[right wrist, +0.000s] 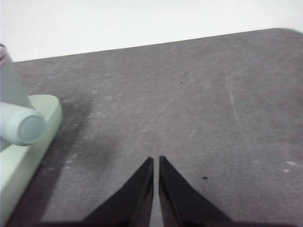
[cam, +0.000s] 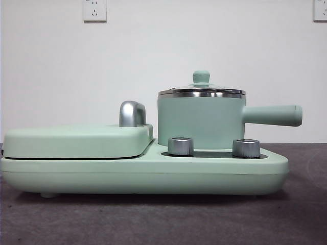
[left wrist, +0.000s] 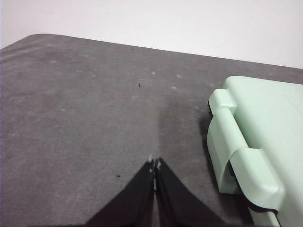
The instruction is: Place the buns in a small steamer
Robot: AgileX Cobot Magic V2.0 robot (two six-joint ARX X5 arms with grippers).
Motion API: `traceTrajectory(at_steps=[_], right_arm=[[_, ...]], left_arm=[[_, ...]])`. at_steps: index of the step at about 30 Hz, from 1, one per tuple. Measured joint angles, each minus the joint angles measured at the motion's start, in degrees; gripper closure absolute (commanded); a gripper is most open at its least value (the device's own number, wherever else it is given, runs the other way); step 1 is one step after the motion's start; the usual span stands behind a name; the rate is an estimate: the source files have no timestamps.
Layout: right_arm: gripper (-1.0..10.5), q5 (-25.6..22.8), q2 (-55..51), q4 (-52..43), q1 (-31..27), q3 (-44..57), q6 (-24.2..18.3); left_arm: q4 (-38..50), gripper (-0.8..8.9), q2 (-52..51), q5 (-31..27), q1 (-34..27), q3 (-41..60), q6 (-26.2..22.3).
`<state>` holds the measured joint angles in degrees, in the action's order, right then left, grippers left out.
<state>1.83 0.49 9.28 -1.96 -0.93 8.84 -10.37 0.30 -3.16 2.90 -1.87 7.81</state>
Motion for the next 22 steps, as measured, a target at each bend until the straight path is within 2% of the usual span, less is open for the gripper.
traceTrajectory(at_steps=[7,9,22], right_arm=[[9.3,-1.9,-0.2,0.3,1.9,0.0,-8.2],[9.3,-1.9,-0.2,0.3,2.3,0.0,-9.1],[9.3,-1.8,-0.2,0.2,2.6,0.0,-8.5]], left_arm=[[0.0,8.07,0.0,0.0,0.0,0.0,-0.3],[0.0,8.07,0.0,0.0,0.0,0.0,-0.3],[0.0,8.07,0.0,0.0,0.0,0.0,-0.3]])
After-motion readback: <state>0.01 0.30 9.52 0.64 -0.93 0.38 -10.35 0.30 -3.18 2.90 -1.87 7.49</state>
